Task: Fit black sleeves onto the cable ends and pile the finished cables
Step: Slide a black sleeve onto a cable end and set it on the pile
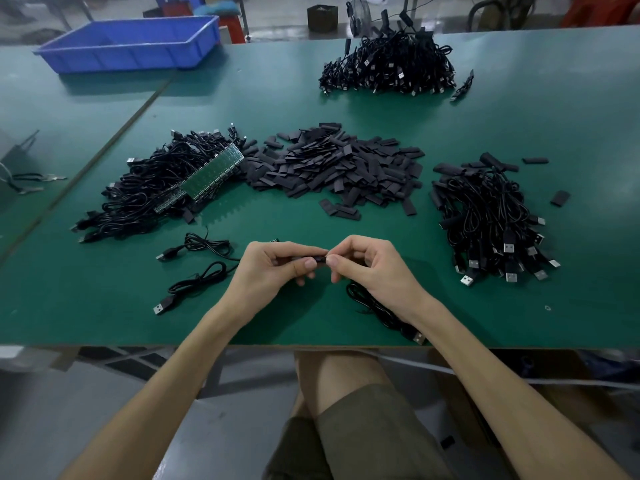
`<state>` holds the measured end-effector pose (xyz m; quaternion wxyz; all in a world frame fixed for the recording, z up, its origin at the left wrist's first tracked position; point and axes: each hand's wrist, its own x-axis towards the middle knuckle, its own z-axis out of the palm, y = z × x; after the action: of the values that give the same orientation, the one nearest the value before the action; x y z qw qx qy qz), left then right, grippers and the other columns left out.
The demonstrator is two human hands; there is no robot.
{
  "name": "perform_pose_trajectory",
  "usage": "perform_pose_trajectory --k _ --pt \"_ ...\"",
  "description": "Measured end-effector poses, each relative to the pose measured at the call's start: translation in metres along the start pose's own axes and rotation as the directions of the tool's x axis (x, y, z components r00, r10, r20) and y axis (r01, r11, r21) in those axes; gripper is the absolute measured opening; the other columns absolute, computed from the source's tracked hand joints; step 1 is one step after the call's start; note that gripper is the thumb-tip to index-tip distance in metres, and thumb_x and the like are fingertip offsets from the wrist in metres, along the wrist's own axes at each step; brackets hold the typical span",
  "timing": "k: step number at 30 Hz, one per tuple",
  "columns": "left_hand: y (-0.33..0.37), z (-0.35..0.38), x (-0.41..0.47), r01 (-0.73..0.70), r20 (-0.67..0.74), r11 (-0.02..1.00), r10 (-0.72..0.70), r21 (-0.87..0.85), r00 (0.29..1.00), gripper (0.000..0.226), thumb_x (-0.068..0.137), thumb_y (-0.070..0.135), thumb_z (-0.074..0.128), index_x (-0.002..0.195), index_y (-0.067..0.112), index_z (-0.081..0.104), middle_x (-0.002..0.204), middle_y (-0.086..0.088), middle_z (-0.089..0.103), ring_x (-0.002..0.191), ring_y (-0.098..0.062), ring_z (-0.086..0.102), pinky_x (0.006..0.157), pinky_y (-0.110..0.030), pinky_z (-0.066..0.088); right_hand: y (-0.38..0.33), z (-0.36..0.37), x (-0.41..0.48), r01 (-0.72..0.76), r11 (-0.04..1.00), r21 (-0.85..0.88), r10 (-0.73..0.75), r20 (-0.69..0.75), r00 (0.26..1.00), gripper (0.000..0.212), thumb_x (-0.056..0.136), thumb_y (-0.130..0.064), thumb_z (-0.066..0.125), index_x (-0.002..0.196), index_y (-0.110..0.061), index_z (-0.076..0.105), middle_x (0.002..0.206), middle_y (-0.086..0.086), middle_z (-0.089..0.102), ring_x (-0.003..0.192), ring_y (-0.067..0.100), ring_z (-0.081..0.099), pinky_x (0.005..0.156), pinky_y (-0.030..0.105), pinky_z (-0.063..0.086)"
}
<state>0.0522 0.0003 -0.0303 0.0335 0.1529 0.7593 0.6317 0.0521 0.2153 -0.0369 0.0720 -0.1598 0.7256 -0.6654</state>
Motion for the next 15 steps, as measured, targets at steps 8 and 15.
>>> perform_pose_trajectory --k 8,15 --pt "-0.0005 0.0008 -0.0027 -0.056 -0.004 0.997 0.056 -0.044 0.998 0.021 0.090 -0.001 0.069 0.109 0.002 0.076 0.077 -0.005 0.074 0.066 -0.018 0.065 0.070 -0.023 0.055 -0.0004 0.0003 -0.0004 0.001 1.000 -0.003 -0.001 0.018 1.000 0.008 0.098 -0.010 0.070 0.094 -0.004 0.072 0.074 0.003 0.074 0.073 0.010 0.065 0.077 0.022 0.052" --pt "0.0004 0.0022 -0.0037 -0.130 -0.017 0.991 0.130 0.031 0.991 0.018 0.090 -0.001 0.069 0.106 0.001 0.076 0.076 -0.010 0.073 0.064 -0.021 0.066 0.071 -0.027 0.056 -0.0004 0.0007 -0.0005 -0.015 1.000 0.007 0.015 0.023 1.000 0.009 0.098 -0.011 0.069 0.092 -0.004 0.071 0.073 0.003 0.074 0.073 0.014 0.064 0.078 0.027 0.051"
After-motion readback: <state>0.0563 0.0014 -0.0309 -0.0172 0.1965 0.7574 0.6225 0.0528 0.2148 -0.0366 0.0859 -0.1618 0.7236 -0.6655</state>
